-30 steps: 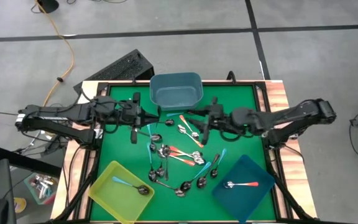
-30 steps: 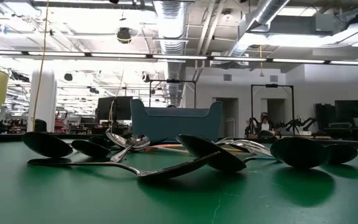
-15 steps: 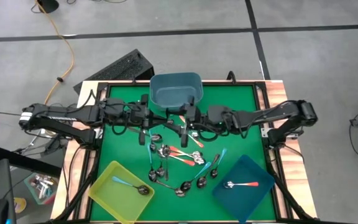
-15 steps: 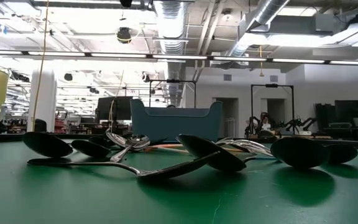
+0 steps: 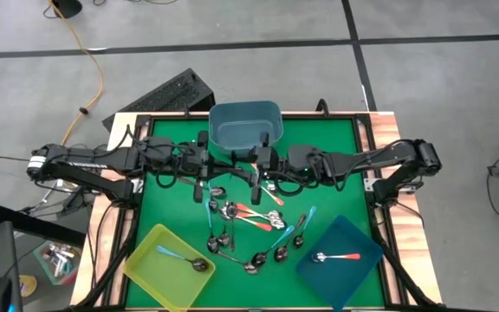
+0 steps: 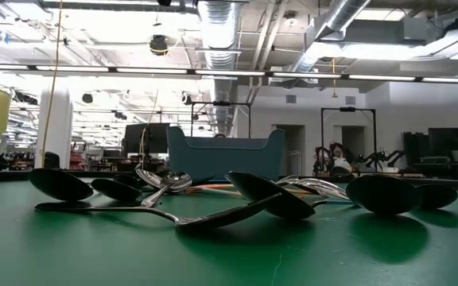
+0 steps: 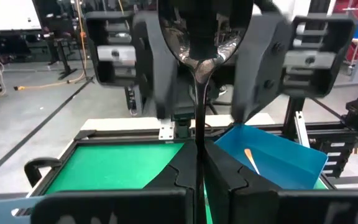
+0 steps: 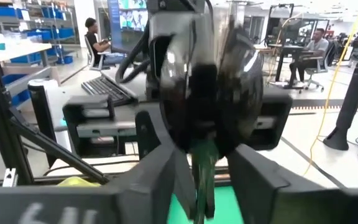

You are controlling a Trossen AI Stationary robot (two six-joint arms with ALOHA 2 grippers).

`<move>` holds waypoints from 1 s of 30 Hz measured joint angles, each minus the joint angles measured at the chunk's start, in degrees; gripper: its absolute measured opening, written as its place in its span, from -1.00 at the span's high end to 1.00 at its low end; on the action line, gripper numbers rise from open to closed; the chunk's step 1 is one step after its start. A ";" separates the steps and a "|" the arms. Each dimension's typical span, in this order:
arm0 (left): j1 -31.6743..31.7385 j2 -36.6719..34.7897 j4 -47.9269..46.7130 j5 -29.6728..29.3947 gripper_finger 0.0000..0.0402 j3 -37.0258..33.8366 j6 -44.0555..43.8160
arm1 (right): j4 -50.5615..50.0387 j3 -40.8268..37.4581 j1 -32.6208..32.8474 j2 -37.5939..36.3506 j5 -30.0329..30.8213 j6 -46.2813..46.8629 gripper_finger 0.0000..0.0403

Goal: Sort silverware by color (type)
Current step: Put the black spoon into the light blue bin

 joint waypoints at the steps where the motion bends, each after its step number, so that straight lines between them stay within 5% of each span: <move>1: 0.00 0.00 0.17 0.00 1.00 0.00 0.00 | -0.25 0.00 0.00 0.00 0.00 0.01 0.36; 8: 0.00 0.00 0.53 -0.03 1.00 0.00 0.39 | -0.22 0.00 -0.09 0.00 -0.08 -0.73 0.92; 14: 0.00 0.02 0.34 -0.98 0.97 0.00 0.07 | -0.96 0.00 -0.11 0.00 -0.06 -0.71 0.92; 30: 0.07 -1.72 -13.24 -21.47 0.42 0.04 -8.07 | -2.08 0.00 -8.69 0.02 0.24 2.63 0.95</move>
